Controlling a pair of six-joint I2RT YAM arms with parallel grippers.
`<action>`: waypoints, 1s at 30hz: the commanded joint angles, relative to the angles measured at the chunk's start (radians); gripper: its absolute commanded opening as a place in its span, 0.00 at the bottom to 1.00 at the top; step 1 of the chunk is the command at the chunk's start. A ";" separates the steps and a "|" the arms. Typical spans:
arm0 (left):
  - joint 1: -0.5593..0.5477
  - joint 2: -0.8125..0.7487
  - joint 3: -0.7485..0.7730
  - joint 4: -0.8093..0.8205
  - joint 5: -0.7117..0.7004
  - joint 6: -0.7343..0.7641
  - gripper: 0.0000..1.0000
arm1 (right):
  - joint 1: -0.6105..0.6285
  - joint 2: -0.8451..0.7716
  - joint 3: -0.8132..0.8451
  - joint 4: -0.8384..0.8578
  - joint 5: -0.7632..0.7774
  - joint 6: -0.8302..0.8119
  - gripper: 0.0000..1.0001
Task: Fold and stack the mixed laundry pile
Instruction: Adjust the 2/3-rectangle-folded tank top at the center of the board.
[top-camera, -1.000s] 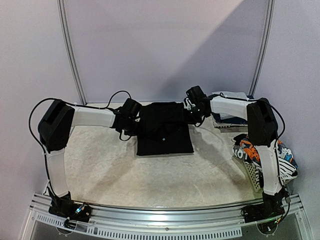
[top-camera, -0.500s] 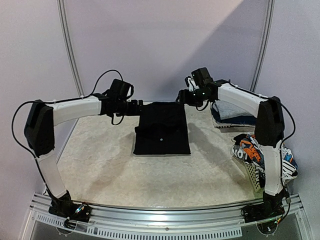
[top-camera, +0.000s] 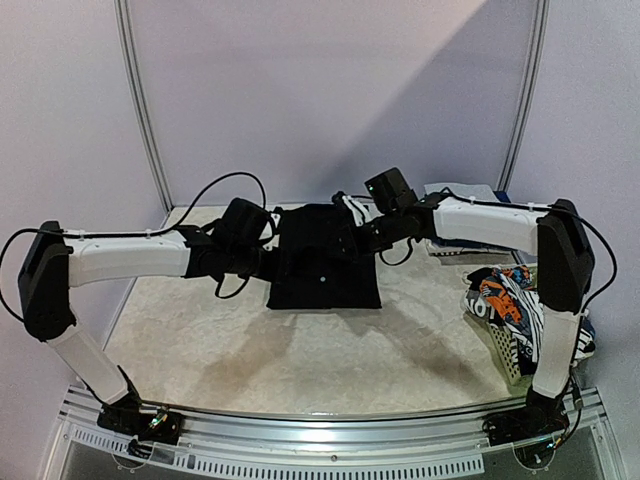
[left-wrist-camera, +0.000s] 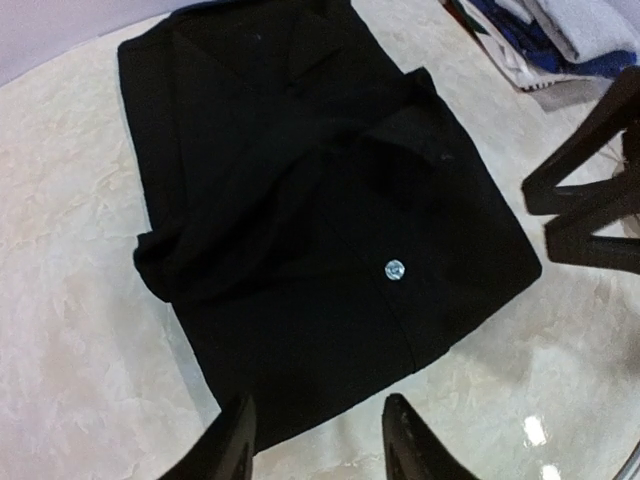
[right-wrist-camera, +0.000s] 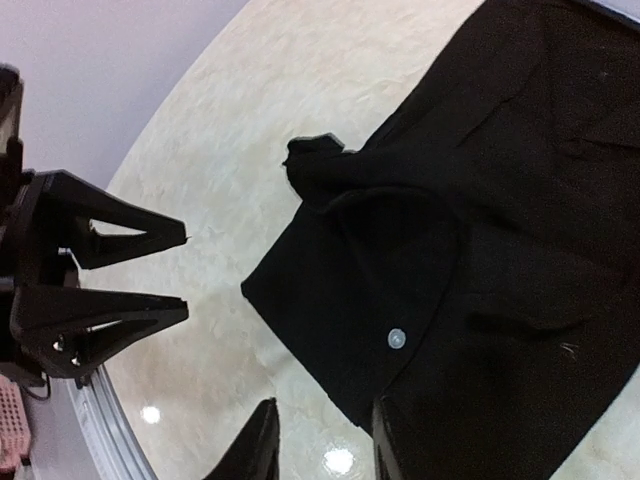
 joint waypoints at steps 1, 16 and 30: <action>-0.045 -0.010 -0.045 0.086 0.034 -0.011 0.38 | -0.002 0.102 0.044 0.028 -0.152 -0.046 0.24; -0.083 0.170 -0.075 0.196 0.079 -0.042 0.25 | -0.028 0.495 0.441 -0.088 -0.143 -0.061 0.14; -0.082 0.327 -0.085 0.261 0.073 -0.050 0.20 | -0.112 0.716 0.737 -0.124 -0.137 -0.022 0.14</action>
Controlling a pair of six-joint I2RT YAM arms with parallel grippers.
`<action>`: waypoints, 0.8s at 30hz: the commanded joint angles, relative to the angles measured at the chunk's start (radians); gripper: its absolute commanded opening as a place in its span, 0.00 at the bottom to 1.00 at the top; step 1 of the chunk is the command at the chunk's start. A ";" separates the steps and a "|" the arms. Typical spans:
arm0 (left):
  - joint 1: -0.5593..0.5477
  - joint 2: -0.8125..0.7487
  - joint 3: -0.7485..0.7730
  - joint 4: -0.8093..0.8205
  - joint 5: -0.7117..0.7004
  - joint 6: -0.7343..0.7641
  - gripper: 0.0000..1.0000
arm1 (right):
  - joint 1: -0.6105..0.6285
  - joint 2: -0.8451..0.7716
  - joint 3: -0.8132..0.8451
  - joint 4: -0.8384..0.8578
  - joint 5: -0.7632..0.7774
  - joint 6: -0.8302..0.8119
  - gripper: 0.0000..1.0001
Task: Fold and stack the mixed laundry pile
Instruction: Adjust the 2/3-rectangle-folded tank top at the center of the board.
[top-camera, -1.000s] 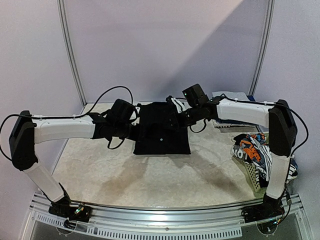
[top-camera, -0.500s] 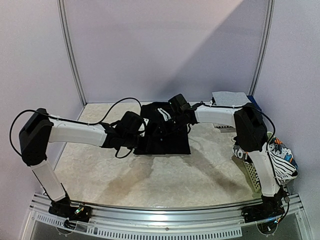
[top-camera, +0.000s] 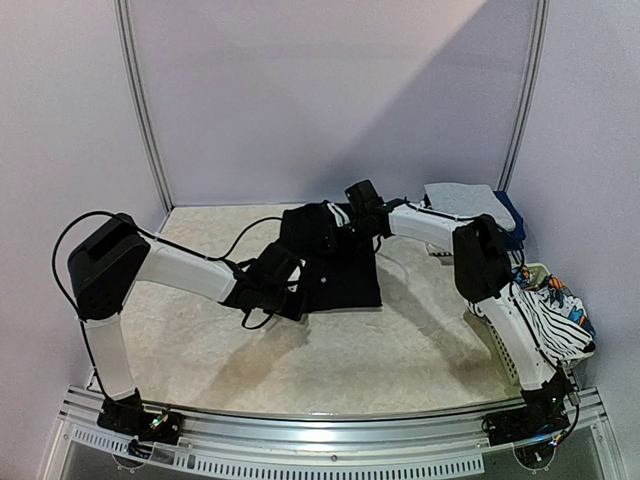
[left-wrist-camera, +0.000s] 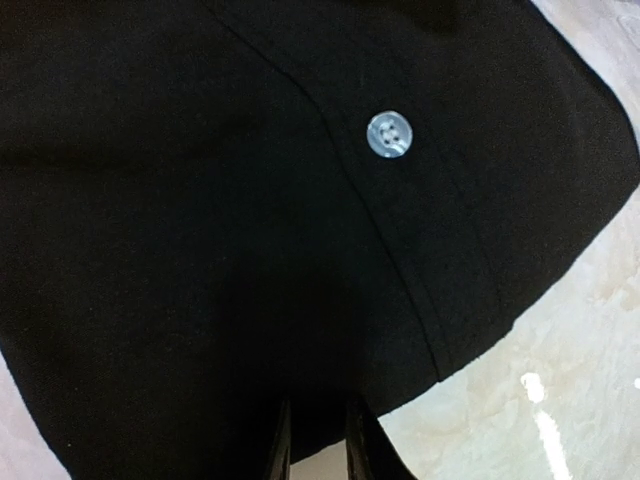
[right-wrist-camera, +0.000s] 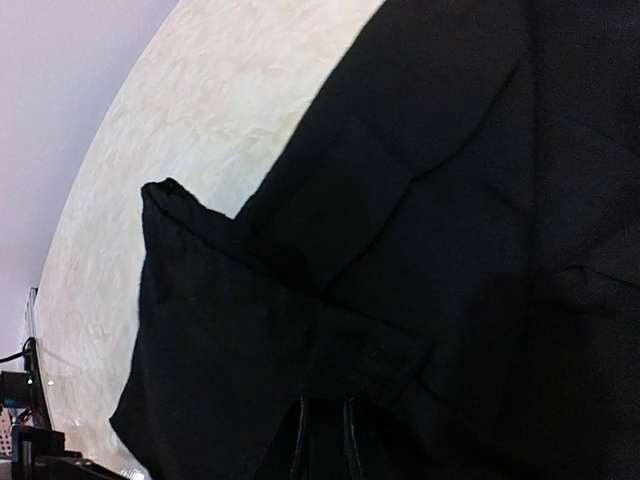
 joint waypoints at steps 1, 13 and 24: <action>-0.011 0.031 -0.022 0.049 0.005 -0.013 0.20 | -0.020 0.058 0.037 0.001 0.014 0.016 0.14; -0.012 -0.037 -0.074 0.042 0.029 -0.034 0.19 | -0.072 0.088 0.122 0.111 0.025 0.149 0.28; -0.008 -0.181 0.052 -0.153 -0.026 0.056 0.27 | -0.071 -0.193 0.071 0.095 0.034 0.092 0.53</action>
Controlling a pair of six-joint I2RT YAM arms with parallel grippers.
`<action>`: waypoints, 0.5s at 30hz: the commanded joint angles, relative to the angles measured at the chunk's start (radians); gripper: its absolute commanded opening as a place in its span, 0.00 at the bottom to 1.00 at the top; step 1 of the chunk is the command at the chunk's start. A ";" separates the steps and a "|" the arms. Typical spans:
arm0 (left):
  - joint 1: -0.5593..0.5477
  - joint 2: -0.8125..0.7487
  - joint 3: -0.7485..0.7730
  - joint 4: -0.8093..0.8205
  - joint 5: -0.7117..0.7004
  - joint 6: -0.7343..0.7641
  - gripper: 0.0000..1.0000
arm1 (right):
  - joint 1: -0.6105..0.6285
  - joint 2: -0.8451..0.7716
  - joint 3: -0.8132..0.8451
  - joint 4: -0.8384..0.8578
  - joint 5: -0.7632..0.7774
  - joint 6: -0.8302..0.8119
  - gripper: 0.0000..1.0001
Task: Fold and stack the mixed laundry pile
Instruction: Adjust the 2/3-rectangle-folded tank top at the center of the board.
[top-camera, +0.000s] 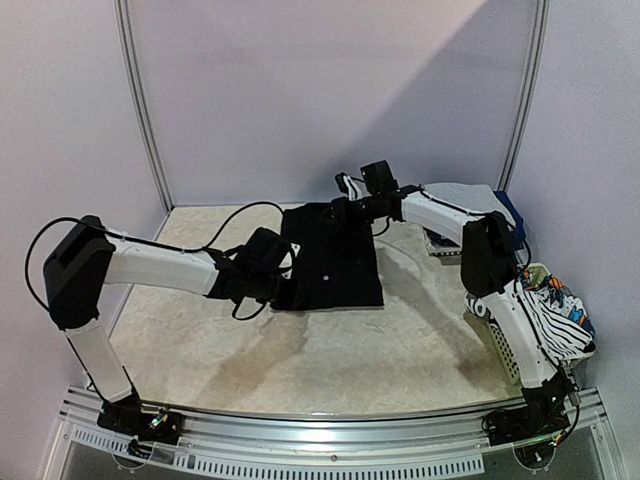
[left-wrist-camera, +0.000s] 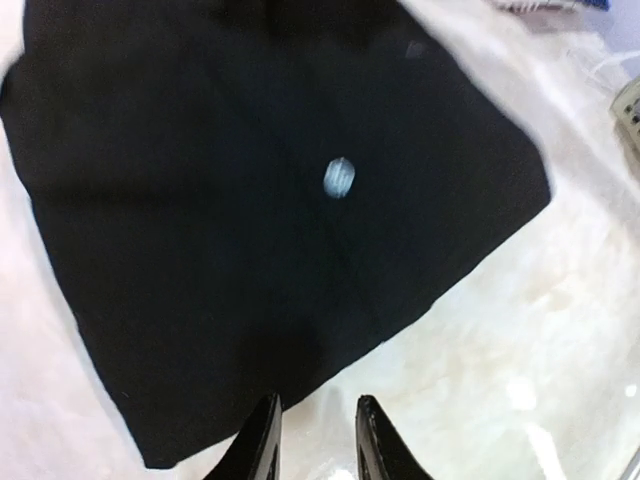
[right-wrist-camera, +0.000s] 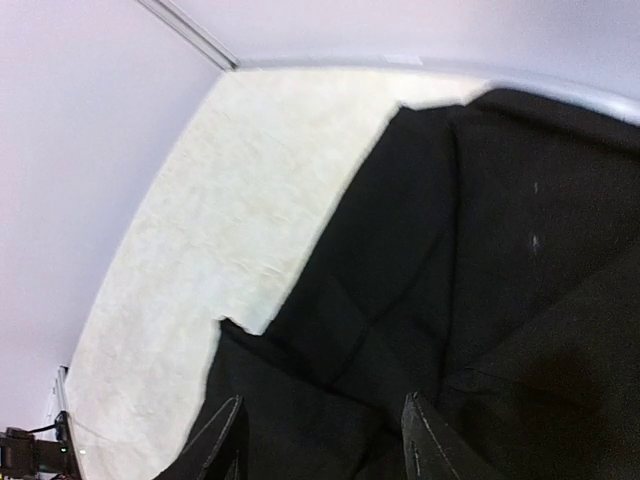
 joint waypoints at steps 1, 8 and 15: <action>-0.005 -0.031 0.074 -0.097 -0.049 0.064 0.27 | 0.000 -0.240 -0.081 0.002 0.017 -0.035 0.54; 0.053 0.033 0.213 -0.153 -0.019 0.098 0.25 | 0.015 -0.522 -0.550 0.106 0.067 -0.017 0.46; 0.093 0.163 0.313 -0.154 0.045 0.120 0.22 | 0.059 -0.589 -0.785 0.065 0.046 -0.025 0.32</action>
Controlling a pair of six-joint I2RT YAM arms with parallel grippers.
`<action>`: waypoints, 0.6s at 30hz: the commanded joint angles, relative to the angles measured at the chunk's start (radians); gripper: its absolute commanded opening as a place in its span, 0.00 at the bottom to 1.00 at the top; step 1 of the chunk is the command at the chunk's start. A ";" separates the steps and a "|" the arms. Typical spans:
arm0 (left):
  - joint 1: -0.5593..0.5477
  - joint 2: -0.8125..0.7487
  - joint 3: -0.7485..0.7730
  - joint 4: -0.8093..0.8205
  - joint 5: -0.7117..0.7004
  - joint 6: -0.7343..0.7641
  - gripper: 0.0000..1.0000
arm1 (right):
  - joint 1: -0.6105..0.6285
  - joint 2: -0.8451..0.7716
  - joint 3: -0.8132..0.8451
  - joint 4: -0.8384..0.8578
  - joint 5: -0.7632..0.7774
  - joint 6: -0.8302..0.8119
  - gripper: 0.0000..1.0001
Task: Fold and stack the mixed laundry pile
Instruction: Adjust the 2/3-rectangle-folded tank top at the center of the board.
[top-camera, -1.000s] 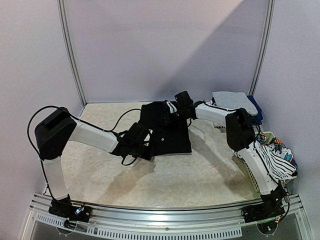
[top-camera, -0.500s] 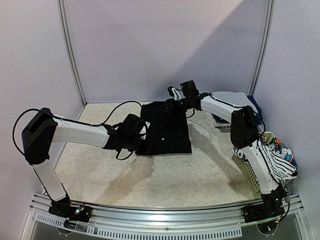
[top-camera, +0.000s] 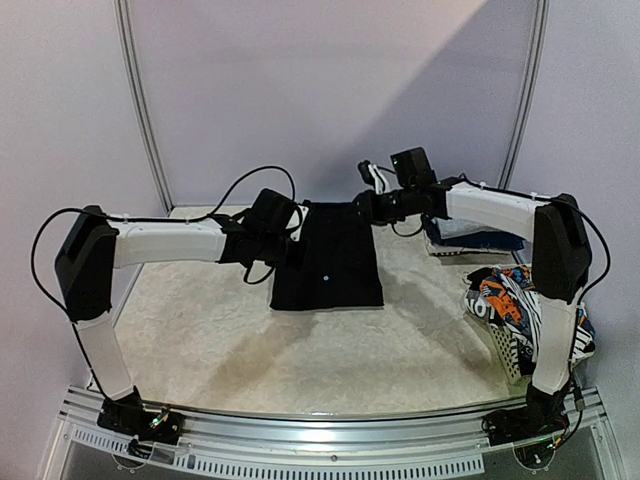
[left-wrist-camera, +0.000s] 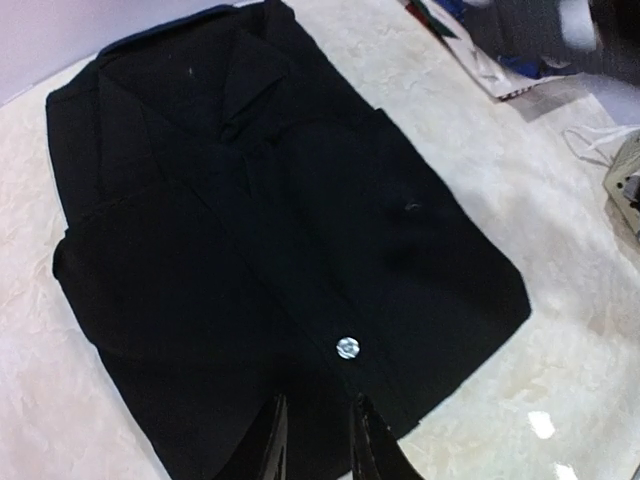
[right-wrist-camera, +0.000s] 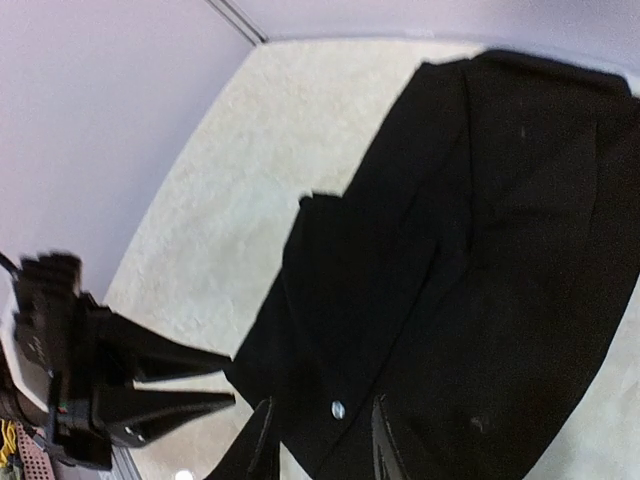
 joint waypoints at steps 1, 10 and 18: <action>0.030 0.096 0.039 -0.035 0.059 0.025 0.22 | 0.042 0.013 -0.113 -0.065 0.001 -0.027 0.30; 0.061 0.182 0.030 -0.006 0.096 0.018 0.21 | 0.052 0.040 -0.284 0.009 -0.016 -0.027 0.27; 0.061 0.195 -0.057 0.038 0.120 -0.001 0.20 | 0.052 0.069 -0.395 0.022 0.071 -0.036 0.27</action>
